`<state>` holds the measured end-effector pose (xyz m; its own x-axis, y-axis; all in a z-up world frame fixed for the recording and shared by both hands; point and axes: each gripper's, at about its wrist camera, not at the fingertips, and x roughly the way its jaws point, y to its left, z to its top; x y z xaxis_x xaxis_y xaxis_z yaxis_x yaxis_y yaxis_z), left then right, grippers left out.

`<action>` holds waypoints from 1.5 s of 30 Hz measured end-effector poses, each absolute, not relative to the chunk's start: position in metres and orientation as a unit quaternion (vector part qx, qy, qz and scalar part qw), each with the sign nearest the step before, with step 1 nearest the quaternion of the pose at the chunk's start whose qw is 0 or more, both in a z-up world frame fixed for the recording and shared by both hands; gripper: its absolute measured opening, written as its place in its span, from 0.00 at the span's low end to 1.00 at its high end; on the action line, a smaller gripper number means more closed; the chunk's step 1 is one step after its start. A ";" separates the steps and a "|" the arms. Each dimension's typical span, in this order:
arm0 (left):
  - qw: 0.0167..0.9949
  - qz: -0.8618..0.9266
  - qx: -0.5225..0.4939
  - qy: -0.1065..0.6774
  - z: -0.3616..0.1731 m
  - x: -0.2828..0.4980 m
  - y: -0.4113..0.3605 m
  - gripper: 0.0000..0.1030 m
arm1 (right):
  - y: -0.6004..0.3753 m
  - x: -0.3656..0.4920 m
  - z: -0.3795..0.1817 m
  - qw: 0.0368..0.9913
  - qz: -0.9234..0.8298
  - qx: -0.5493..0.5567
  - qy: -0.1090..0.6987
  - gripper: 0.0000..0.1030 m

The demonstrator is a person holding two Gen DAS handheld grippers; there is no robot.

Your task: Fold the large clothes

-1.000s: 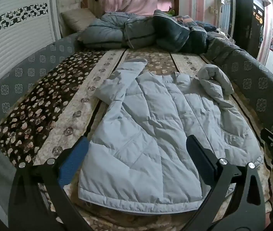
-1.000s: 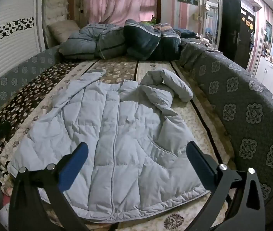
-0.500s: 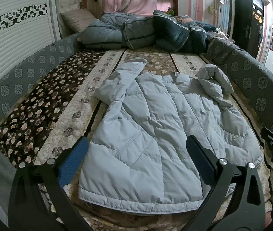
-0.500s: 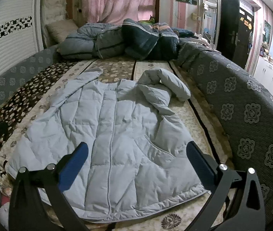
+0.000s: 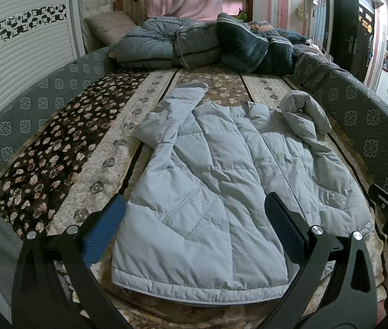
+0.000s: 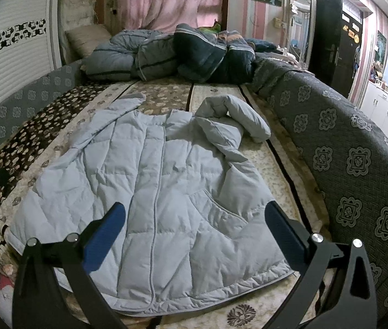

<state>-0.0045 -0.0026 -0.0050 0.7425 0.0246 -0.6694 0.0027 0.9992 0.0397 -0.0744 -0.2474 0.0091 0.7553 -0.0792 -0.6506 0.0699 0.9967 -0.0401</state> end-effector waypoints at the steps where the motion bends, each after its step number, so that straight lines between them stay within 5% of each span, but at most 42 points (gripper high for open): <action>1: 0.933 0.006 0.019 0.359 -0.005 -0.005 -0.003 0.97 | -0.247 -0.075 0.009 0.937 -0.040 -0.008 0.347 0.98; 45: 0.927 0.000 0.014 0.375 -0.017 0.007 0.006 0.97 | -0.248 -0.075 0.000 0.935 -0.042 -0.014 0.351 0.98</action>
